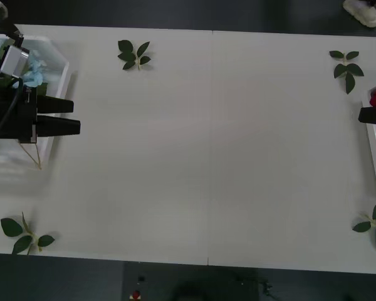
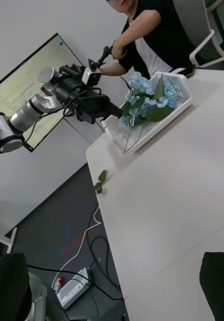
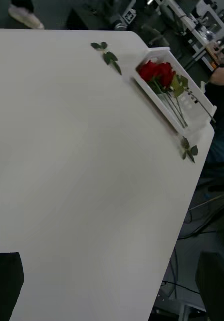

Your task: Put the red flowers into the right box and the blue flowers into the left box

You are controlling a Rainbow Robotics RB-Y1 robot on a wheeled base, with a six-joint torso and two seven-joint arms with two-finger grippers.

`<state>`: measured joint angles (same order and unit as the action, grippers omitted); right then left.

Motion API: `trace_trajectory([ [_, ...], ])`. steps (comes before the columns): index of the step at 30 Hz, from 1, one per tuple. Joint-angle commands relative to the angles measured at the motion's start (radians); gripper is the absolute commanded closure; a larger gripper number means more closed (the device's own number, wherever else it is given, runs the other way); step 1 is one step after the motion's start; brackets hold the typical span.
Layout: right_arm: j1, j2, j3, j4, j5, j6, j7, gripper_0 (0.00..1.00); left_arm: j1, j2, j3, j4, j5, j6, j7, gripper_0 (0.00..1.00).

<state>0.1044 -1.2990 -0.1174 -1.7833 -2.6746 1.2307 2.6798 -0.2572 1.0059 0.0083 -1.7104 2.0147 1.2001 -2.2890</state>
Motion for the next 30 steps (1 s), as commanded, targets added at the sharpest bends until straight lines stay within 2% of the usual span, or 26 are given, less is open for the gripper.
trace_trajectory([
  [1,-0.014,-0.005,-0.008,-0.019,-0.004,-0.004,0.026,0.0,-0.013,0.112,-0.076,-0.069,0.144,-0.07,-0.109,0.0],
  [8,-0.014,-0.005,-0.008,-0.019,-0.004,-0.004,0.026,0.0,0.042,0.217,-0.119,-0.159,0.318,-0.1,-0.271,0.0],
  [12,-0.014,-0.005,-0.008,-0.019,-0.004,-0.004,0.026,0.0,0.122,0.27,-0.117,-0.216,0.45,-0.132,-0.385,0.0],
  [16,-0.014,-0.005,-0.008,-0.019,-0.004,-0.004,0.026,0.0,0.167,0.298,-0.103,-0.258,0.503,-0.165,-0.416,0.0],
  [30,-0.014,-0.005,-0.008,-0.019,-0.004,-0.004,0.026,0.0,0.179,0.26,-0.094,-0.238,0.515,-0.162,-0.416,0.0],
])
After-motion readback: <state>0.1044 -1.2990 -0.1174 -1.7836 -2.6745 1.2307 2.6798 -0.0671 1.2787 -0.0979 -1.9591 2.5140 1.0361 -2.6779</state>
